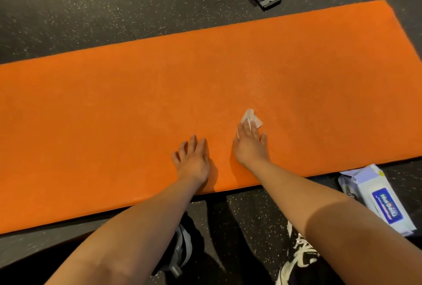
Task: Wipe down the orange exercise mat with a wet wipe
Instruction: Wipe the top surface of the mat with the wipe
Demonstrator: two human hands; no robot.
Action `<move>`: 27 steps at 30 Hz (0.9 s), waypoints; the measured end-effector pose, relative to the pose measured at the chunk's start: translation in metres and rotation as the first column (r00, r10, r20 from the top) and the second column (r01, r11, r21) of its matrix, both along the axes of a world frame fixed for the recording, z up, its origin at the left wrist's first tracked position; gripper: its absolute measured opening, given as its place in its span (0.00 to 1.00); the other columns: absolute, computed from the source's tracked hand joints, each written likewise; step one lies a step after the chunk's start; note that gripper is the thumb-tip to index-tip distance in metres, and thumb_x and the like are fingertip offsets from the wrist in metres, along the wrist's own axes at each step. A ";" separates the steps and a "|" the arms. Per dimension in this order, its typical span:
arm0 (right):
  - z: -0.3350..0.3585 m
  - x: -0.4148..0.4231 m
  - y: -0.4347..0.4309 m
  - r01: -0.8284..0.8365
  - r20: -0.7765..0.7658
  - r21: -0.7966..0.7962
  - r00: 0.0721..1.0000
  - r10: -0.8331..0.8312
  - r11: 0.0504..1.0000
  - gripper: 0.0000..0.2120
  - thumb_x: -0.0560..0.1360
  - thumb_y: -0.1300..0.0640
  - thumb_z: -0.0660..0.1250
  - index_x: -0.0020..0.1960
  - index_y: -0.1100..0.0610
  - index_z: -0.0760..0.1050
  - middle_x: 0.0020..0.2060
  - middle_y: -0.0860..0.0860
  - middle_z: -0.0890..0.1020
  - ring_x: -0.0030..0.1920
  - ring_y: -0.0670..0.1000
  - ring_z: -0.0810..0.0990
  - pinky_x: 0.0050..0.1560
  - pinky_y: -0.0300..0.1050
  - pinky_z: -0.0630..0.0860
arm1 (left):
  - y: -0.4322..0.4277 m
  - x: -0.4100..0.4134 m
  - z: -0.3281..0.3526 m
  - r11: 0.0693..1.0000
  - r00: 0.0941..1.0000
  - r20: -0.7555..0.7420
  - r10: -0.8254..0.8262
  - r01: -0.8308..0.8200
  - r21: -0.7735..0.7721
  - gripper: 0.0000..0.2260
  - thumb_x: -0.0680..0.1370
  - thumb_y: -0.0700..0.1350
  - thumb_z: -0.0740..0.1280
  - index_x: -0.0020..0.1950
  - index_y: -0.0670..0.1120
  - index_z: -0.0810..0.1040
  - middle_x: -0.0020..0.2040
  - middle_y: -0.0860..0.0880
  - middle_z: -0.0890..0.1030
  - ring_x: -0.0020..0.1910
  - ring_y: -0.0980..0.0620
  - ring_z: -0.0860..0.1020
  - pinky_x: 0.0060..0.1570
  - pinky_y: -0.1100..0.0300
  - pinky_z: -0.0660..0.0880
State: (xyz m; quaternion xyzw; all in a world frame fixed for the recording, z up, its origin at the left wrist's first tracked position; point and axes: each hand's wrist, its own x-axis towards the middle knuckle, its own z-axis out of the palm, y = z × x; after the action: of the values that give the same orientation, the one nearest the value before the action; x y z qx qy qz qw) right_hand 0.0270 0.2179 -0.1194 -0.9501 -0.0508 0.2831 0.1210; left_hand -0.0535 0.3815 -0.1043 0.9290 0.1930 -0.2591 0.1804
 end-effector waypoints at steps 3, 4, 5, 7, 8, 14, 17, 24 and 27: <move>0.003 -0.004 0.032 -0.087 -0.035 0.078 0.995 0.090 0.993 0.29 0.85 0.49 0.50 0.83 0.55 0.47 0.82 0.49 0.45 0.81 0.49 0.38 0.79 0.61 0.39 | 0.003 0.006 -0.001 1.000 1.000 0.015 0.008 -0.008 0.025 0.23 0.85 0.52 0.50 0.80 0.60 0.54 0.82 0.54 0.48 0.77 0.42 0.50 0.73 0.39 0.50; 0.004 -0.006 0.043 -0.189 -0.035 0.128 0.980 0.195 0.974 0.28 0.86 0.50 0.50 0.83 0.54 0.48 0.82 0.49 0.46 0.81 0.49 0.39 0.79 0.60 0.38 | 0.006 0.012 -0.002 0.999 0.999 0.040 0.027 -0.028 0.034 0.22 0.85 0.52 0.50 0.80 0.60 0.56 0.82 0.53 0.50 0.75 0.42 0.53 0.71 0.40 0.53; 0.003 -0.007 0.051 -0.292 -0.035 0.181 0.952 0.303 0.939 0.27 0.86 0.51 0.49 0.83 0.53 0.48 0.82 0.48 0.46 0.81 0.48 0.40 0.78 0.60 0.37 | 0.010 0.019 -0.003 0.998 0.997 0.060 0.051 -0.053 0.039 0.22 0.85 0.53 0.51 0.80 0.59 0.57 0.82 0.53 0.53 0.74 0.41 0.56 0.69 0.42 0.55; -0.001 -0.002 0.053 -0.416 -0.036 0.239 0.899 0.436 0.878 0.25 0.87 0.52 0.48 0.83 0.51 0.49 0.82 0.46 0.47 0.81 0.46 0.40 0.77 0.61 0.35 | 0.013 0.030 -0.003 0.994 0.993 0.066 0.100 -0.102 0.037 0.22 0.84 0.53 0.52 0.79 0.59 0.59 0.81 0.53 0.53 0.73 0.42 0.58 0.67 0.43 0.57; -0.005 0.004 0.049 -0.431 -0.021 0.229 0.894 0.447 0.873 0.25 0.87 0.52 0.47 0.83 0.49 0.50 0.82 0.45 0.48 0.81 0.46 0.40 0.77 0.62 0.35 | 0.013 0.035 -0.004 0.994 0.993 0.060 0.099 -0.101 0.034 0.22 0.85 0.53 0.52 0.79 0.59 0.58 0.82 0.53 0.52 0.74 0.42 0.57 0.68 0.42 0.57; -0.014 0.040 0.032 -0.072 0.050 0.027 0.996 0.070 0.997 0.27 0.86 0.52 0.48 0.83 0.53 0.45 0.82 0.48 0.42 0.81 0.49 0.35 0.78 0.62 0.38 | 0.006 0.056 -0.015 1.000 1.000 -0.010 0.014 -0.014 -0.011 0.24 0.85 0.53 0.50 0.82 0.59 0.51 0.83 0.55 0.42 0.80 0.45 0.44 0.73 0.36 0.47; -0.012 0.023 0.059 -0.155 0.023 0.144 0.988 0.153 0.977 0.27 0.86 0.49 0.49 0.83 0.52 0.49 0.82 0.48 0.45 0.81 0.48 0.37 0.78 0.61 0.39 | 0.004 0.048 -0.023 0.999 0.998 0.052 0.032 -0.032 0.006 0.23 0.86 0.56 0.47 0.81 0.59 0.50 0.83 0.56 0.43 0.80 0.46 0.44 0.74 0.37 0.46; -0.021 0.035 0.033 -0.262 0.098 0.052 0.962 0.256 0.964 0.26 0.86 0.51 0.46 0.83 0.50 0.45 0.82 0.45 0.44 0.81 0.48 0.36 0.78 0.62 0.37 | 0.005 0.046 -0.026 1.000 0.998 0.057 0.011 -0.010 -0.008 0.24 0.86 0.55 0.47 0.82 0.59 0.46 0.82 0.56 0.40 0.80 0.47 0.41 0.75 0.38 0.43; -0.013 0.031 0.041 -0.060 0.074 0.062 0.996 0.055 0.996 0.27 0.86 0.51 0.47 0.83 0.52 0.46 0.82 0.47 0.44 0.81 0.48 0.36 0.79 0.60 0.39 | 0.004 0.046 -0.026 1.000 0.998 0.069 0.007 -0.005 -0.028 0.25 0.86 0.54 0.48 0.82 0.58 0.46 0.82 0.55 0.40 0.80 0.47 0.40 0.75 0.38 0.42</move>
State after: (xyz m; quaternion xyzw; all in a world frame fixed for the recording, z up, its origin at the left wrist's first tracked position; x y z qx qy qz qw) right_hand 0.0582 0.2591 -0.1322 -0.9534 -0.0916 0.2503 0.1416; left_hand -0.0074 0.3858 -0.1304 0.9342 0.1860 -0.2289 0.2006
